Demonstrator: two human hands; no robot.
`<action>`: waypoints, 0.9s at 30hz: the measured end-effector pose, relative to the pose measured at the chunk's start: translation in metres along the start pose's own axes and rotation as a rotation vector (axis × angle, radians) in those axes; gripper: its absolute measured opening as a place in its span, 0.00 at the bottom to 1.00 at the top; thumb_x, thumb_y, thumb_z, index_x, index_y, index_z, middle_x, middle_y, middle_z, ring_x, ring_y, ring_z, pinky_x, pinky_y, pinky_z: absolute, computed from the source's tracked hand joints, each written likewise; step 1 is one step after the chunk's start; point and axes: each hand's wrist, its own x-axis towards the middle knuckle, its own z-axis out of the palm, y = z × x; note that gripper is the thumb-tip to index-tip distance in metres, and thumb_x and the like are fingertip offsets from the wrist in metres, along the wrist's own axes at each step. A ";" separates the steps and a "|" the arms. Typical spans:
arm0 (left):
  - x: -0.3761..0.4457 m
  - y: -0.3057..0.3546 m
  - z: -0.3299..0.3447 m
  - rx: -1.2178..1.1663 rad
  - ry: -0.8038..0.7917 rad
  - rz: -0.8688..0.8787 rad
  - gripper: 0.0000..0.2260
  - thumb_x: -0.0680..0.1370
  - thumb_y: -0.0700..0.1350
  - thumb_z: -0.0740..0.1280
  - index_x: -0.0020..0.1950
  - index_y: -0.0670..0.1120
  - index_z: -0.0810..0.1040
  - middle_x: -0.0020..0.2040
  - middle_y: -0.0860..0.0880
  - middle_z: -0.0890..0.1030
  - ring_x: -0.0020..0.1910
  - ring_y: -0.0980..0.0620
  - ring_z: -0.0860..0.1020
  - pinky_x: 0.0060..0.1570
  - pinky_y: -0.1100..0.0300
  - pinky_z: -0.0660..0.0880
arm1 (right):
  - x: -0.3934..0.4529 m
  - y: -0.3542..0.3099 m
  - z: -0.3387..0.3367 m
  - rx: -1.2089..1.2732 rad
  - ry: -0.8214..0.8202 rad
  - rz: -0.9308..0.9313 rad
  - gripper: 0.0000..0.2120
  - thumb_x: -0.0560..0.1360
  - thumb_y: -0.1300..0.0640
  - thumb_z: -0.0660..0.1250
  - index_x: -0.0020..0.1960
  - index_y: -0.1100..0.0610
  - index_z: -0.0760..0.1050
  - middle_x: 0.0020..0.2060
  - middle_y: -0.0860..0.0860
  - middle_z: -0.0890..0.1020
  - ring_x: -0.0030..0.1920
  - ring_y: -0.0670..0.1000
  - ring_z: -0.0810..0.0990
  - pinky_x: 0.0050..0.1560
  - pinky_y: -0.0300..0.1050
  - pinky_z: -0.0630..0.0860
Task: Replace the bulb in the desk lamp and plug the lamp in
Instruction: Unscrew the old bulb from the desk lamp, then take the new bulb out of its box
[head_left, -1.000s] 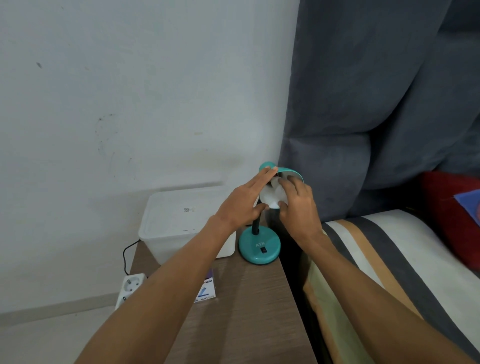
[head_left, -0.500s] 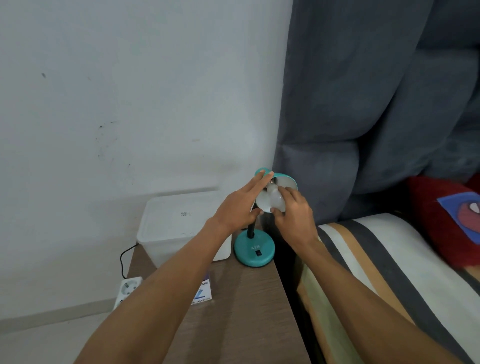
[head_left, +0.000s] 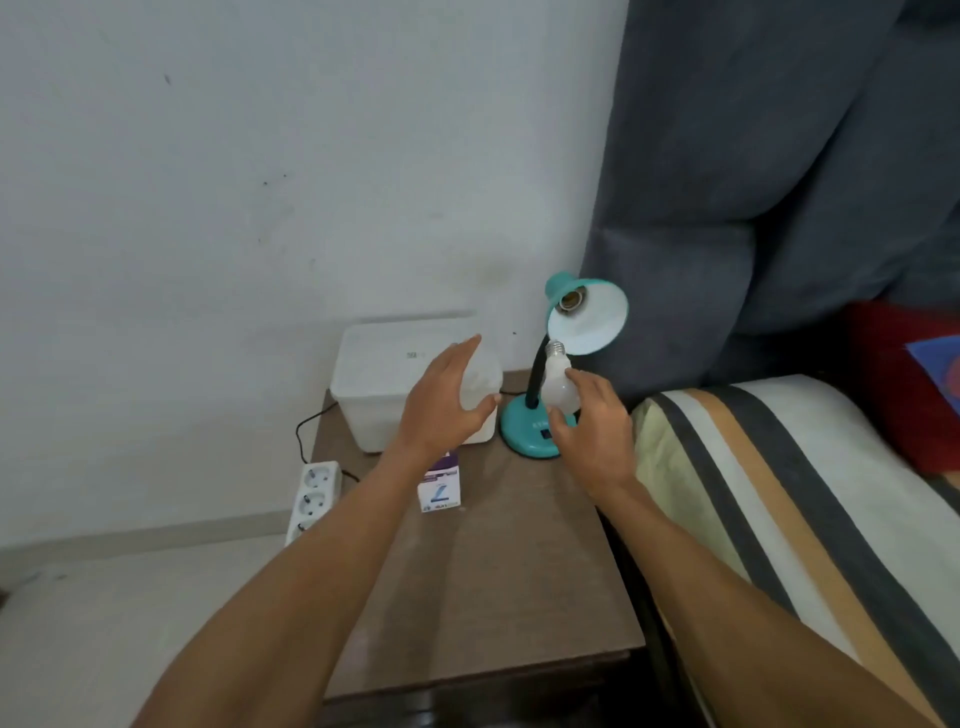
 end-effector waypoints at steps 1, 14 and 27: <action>-0.010 -0.007 -0.001 -0.002 0.020 -0.014 0.36 0.77 0.54 0.74 0.82 0.49 0.63 0.79 0.48 0.69 0.80 0.47 0.64 0.76 0.50 0.65 | -0.005 -0.001 0.005 0.012 -0.001 0.025 0.24 0.71 0.60 0.74 0.66 0.61 0.75 0.61 0.57 0.79 0.59 0.57 0.79 0.59 0.51 0.77; -0.080 -0.064 0.016 -0.082 0.022 -0.243 0.42 0.70 0.71 0.72 0.77 0.49 0.68 0.73 0.47 0.74 0.71 0.46 0.74 0.66 0.45 0.77 | -0.044 0.017 0.061 -0.044 -0.282 0.050 0.25 0.74 0.55 0.72 0.71 0.52 0.74 0.66 0.51 0.75 0.63 0.52 0.76 0.65 0.49 0.75; -0.092 -0.077 0.041 -0.229 0.059 -0.307 0.43 0.67 0.57 0.82 0.76 0.42 0.70 0.67 0.45 0.79 0.66 0.48 0.78 0.65 0.50 0.78 | -0.044 0.029 0.101 -0.152 -0.558 0.151 0.27 0.77 0.60 0.68 0.74 0.52 0.68 0.73 0.54 0.70 0.72 0.55 0.68 0.73 0.54 0.65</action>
